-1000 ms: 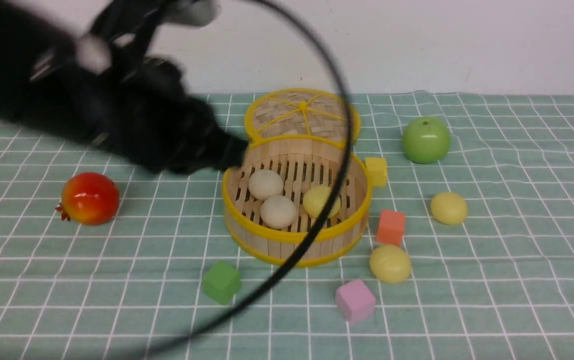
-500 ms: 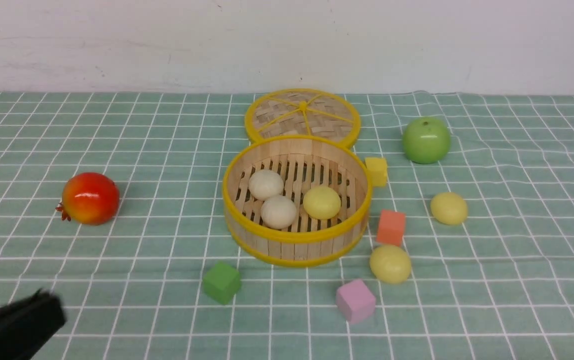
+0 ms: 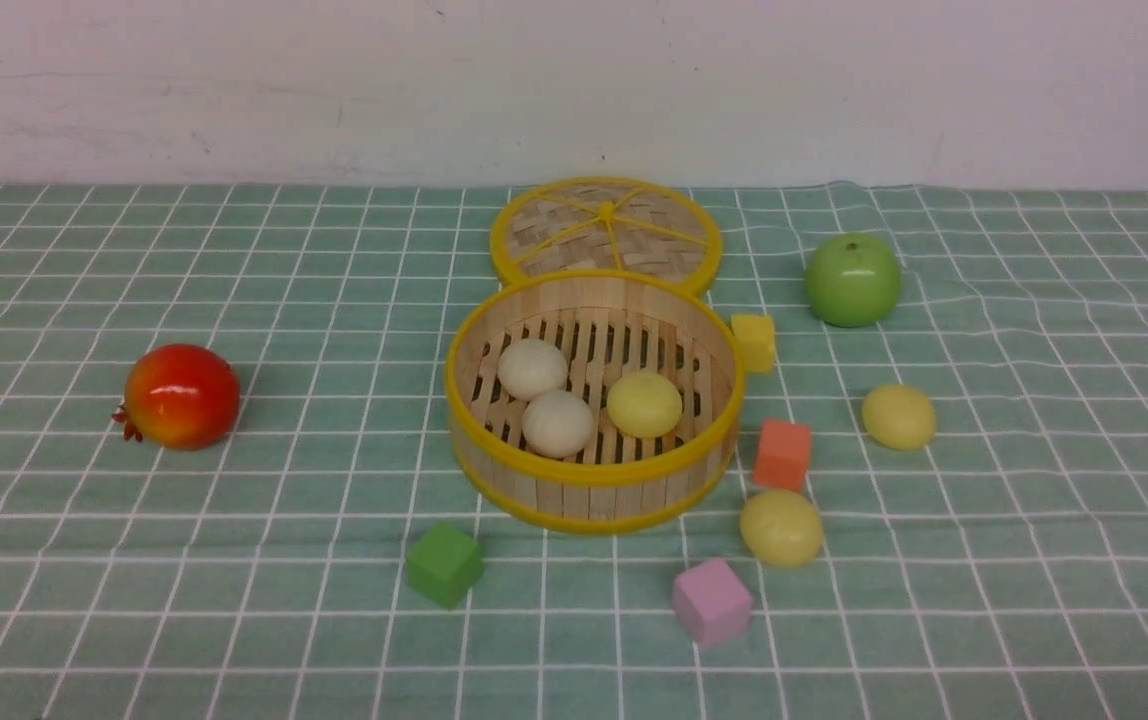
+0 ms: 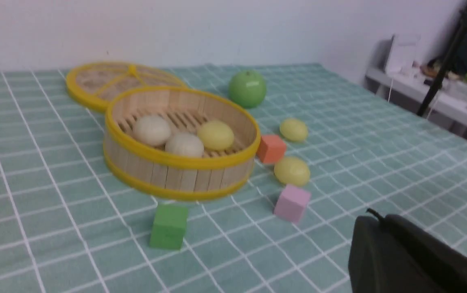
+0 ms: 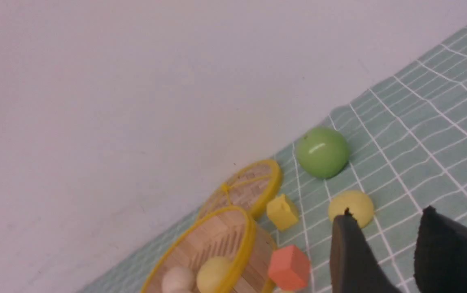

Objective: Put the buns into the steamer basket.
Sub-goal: Use the right arm to grab a steamed stuffed bun

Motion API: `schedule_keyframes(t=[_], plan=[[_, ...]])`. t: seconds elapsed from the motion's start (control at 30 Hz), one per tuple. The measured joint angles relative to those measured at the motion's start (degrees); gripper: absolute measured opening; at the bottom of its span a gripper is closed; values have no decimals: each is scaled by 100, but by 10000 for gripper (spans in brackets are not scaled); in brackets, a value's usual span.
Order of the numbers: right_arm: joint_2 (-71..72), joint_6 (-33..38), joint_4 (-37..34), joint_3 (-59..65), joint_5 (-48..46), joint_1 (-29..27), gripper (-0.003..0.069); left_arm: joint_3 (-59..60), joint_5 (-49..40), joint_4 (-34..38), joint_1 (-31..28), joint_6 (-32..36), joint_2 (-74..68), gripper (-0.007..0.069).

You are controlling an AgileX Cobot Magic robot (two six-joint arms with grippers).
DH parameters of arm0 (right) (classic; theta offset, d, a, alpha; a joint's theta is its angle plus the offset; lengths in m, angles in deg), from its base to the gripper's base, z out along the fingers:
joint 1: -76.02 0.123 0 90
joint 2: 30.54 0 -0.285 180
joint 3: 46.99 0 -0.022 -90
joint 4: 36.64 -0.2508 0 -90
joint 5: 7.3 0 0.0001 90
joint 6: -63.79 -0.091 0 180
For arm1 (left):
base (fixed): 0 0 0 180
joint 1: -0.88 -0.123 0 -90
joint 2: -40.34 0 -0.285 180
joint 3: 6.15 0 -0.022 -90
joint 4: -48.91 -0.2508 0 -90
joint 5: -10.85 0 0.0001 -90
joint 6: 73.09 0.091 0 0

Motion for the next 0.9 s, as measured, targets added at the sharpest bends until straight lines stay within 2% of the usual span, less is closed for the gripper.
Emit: schedule_keyframes(t=[0.03, 0.13, 0.17, 0.2, 0.23, 0.33, 0.47, 0.57, 0.73, 0.9], plan=[[0, -13, -14, -12, -49, 9, 239, 0, -17, 0, 0, 0, 0, -14], [-343, 32, 80, -683, -966, 258, 225, 0, -255, 0, 0, 0, 0, -14], [-731, 193, 252, -1090, -1544, 382, 218, 0, -312, 0, 0, 0, 0, -14], [-799, 228, 252, -1165, -1544, 402, 218, 0, -323, 0, 0, 0, 0, -14], [-1493, 603, 543, -1868, -2475, 588, 213, 0, -380, -5, 0, 0, 0, -14], [-2710, 1218, 919, -2986, -3677, 807, 213, 0, -419, -5, 0, 0, 0, -14], [-4567, 1730, 1266, -4161, -4829, 869, 213, 0, -419, -5, 0, 0, 0, -14], [-5927, 2079, 1220, -4893, -5182, 895, 213, 0, -423, -5, 0, 0, 0, -14], [-7950, 2529, 1015, -6033, -5266, 1346, 213, 0, -448, -22, 0, 0, 6, -14], [-8913, 2576, 1184, -6791, -5228, 1758, 221, 0, -448, -24, 0, 0, 6, -14]])
